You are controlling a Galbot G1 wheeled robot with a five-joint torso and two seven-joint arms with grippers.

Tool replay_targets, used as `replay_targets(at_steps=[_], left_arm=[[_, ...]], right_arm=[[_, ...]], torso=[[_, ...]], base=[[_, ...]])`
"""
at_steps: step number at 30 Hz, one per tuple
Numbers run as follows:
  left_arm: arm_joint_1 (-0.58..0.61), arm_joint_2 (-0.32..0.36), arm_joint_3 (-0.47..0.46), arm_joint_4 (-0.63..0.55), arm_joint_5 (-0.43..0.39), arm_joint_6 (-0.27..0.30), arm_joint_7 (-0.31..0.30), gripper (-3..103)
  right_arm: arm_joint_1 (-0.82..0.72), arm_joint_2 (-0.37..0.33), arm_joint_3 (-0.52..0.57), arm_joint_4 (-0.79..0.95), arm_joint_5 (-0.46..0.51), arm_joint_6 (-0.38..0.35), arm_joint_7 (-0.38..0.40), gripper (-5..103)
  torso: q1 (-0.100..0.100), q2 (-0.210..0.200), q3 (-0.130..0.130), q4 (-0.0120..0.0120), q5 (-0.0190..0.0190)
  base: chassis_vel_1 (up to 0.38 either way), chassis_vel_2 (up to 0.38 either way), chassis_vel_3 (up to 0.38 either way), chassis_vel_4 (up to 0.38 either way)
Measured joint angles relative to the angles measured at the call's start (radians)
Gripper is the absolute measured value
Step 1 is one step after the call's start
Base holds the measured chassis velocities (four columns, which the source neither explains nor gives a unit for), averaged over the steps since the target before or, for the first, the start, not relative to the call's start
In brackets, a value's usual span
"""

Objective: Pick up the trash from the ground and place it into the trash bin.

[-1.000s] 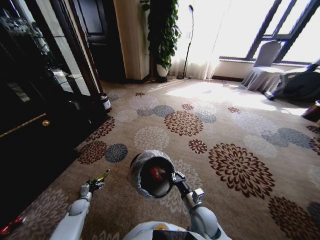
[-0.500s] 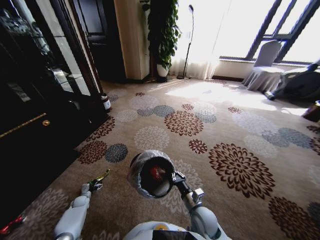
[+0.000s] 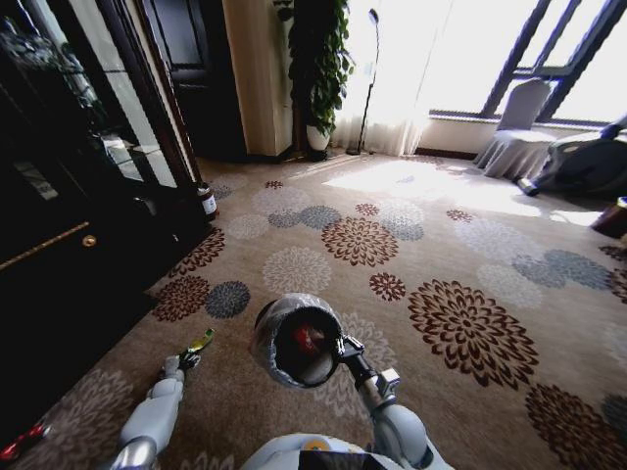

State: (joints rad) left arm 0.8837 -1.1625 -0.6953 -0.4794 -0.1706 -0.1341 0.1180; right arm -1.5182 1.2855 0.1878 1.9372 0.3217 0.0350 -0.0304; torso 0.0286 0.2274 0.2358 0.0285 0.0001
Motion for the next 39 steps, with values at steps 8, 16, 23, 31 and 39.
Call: replay_targets(at_steps=[8,16,23,31,39], left_arm=[[0.013,0.001,0.001,-0.022,-0.013,-0.005,0.023,44],[0.084,-0.002,0.000,-0.153,-0.094,-0.004,0.047,21],[0.228,-0.005,-0.011,-0.365,-0.209,-0.058,0.079,3],[0.433,-0.021,-0.051,-0.757,-0.588,-0.204,0.384,0],[0.518,-0.027,-0.035,-1.203,-0.764,-0.105,0.495,0]], right_arm=[[0.000,0.000,0.000,0.000,0.000,0.000,0.000,1],[0.000,0.000,0.000,0.000,0.000,0.000,0.000,1],[0.000,0.000,0.000,0.000,0.000,0.000,0.000,1],[0.000,0.000,0.000,0.000,0.000,0.000,0.000,1],[0.000,0.000,0.000,0.000,0.000,0.000,0.000,1]], torso=[[0.000,0.000,0.000,-0.0003,0.0000],[0.000,0.000,0.000,-0.0002,-0.0002],[0.000,0.000,0.000,-0.0002,0.0000],[0.000,0.000,0.000,-0.0001,0.0001],[0.000,0.000,0.000,-0.0007,0.0002]], base=[[0.000,0.000,0.000,0.000],[0.000,0.000,0.000,0.000],[0.000,0.000,0.000,0.000],[0.000,0.000,0.000,0.000],[0.000,0.000,0.000,0.000]])
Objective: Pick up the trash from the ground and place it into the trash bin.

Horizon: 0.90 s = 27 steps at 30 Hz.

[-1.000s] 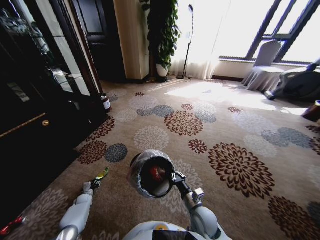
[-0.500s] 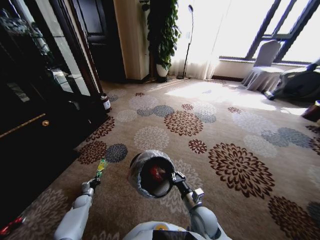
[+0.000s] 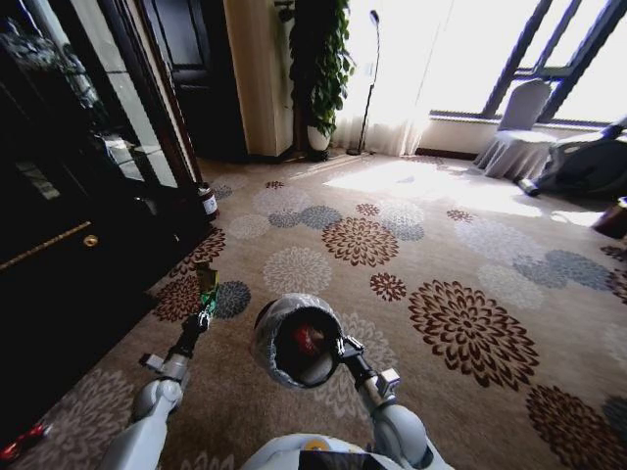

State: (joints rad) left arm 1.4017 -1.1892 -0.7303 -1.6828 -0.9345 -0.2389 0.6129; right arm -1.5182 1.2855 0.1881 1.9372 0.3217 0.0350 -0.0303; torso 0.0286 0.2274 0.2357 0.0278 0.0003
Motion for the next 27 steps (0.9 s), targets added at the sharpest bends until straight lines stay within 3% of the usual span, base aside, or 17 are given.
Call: replay_targets(at_steps=[1,5,10,16,27], left_arm=[[0.000,0.000,0.000,0.000,0.000,0.000,0.000,0],[0.064,-0.028,-0.001,-0.194,-0.021,0.024,0.016,0],[0.106,-0.041,0.014,-0.292,-0.027,0.039,0.021,0],[0.113,-0.043,0.027,-0.324,-0.013,0.046,0.022,0],[0.119,-0.031,0.028,-0.426,-0.035,0.088,0.036,0]], right_arm=[[0.000,0.000,0.000,0.000,0.000,0.000,0.000,1],[0.000,0.000,0.000,0.000,0.000,0.000,0.000,1],[0.000,0.000,0.000,0.000,0.000,0.000,0.000,1],[0.033,-0.008,-0.009,-0.024,0.003,-0.004,0.003,1],[0.347,-0.093,-0.081,-0.262,0.036,-0.083,0.062,1]], torso=[[0.000,0.000,0.000,0.0000,0.0000],[0.000,0.000,0.000,0.0005,-0.0004],[0.000,0.000,0.000,0.0006,-0.0002],[0.000,0.000,0.000,0.0003,-0.0004],[0.000,0.000,0.000,0.0006,-0.0001]], base=[[0.000,0.000,0.000,0.000],[0.000,0.000,0.000,0.000],[0.000,0.000,0.000,0.000],[0.000,0.000,0.000,0.000],[0.000,0.000,0.000,0.000]])
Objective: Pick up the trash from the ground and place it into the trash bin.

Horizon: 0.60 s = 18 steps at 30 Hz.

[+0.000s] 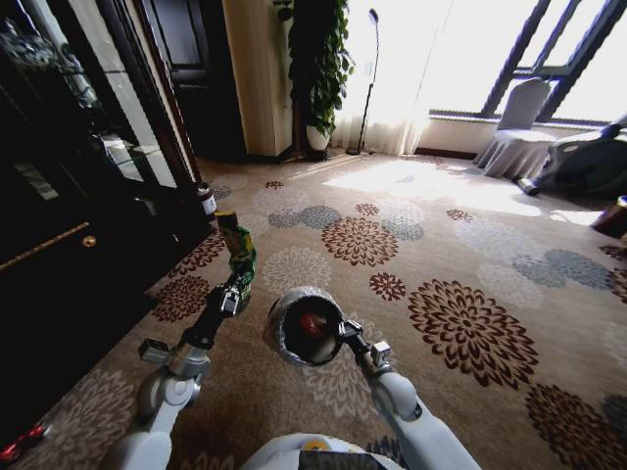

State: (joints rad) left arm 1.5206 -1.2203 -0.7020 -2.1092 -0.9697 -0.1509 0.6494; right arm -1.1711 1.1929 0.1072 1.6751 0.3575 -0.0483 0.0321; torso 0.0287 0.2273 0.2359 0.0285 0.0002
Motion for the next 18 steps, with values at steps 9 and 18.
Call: replay_targets(at_steps=[9,18], left_arm=[[-0.035,0.029,0.059,-0.073,-0.024,0.046,0.027,0],[-0.132,0.020,0.223,0.085,-0.006,0.046,0.044,0]], right_arm=[[0.151,-0.041,-0.035,-0.115,0.017,-0.038,0.029,1],[0.315,-0.086,-0.133,-0.137,0.113,-0.100,0.029,1]], torso=[[0.000,0.000,0.000,-0.0002,0.0006],[0.000,0.000,0.000,-0.0001,-0.0001]], base=[[0.000,0.000,0.000,0.000],[0.000,0.000,0.000,0.000]])
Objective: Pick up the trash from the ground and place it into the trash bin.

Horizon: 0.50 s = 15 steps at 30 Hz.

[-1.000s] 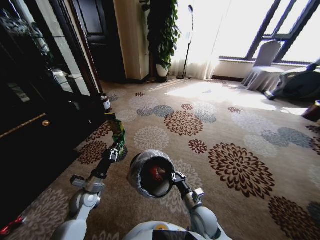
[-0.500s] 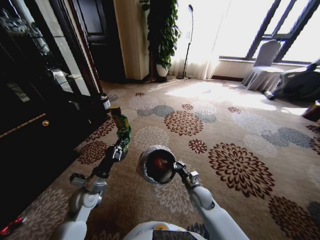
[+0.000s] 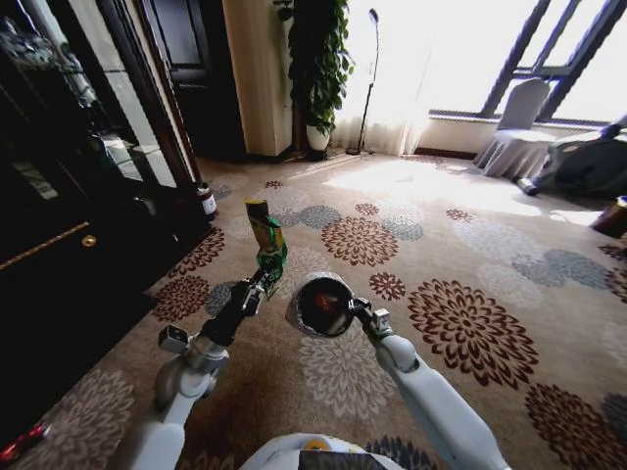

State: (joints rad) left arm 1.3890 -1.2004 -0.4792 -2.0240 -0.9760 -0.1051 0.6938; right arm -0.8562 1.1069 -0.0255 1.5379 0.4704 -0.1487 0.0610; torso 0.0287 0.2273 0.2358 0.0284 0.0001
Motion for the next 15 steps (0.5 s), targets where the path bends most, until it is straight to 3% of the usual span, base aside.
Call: replay_targets(at_steps=[6,15], left_arm=[[-0.076,-0.034,0.111,0.132,0.043,-0.021,0.027,0],[-0.157,-0.045,0.141,0.215,0.062,-0.036,0.046,0]], right_arm=[[0.179,-0.051,-0.111,-0.021,0.111,-0.073,-0.004,1],[0.269,-0.076,-0.166,-0.032,0.168,-0.110,-0.008,1]], torso=[[0.000,0.000,0.000,-0.0002,-0.0002],[0.000,0.000,0.000,0.0001,0.0001]], base=[[0.000,0.000,0.000,0.000],[0.000,0.000,0.000,0.000]])
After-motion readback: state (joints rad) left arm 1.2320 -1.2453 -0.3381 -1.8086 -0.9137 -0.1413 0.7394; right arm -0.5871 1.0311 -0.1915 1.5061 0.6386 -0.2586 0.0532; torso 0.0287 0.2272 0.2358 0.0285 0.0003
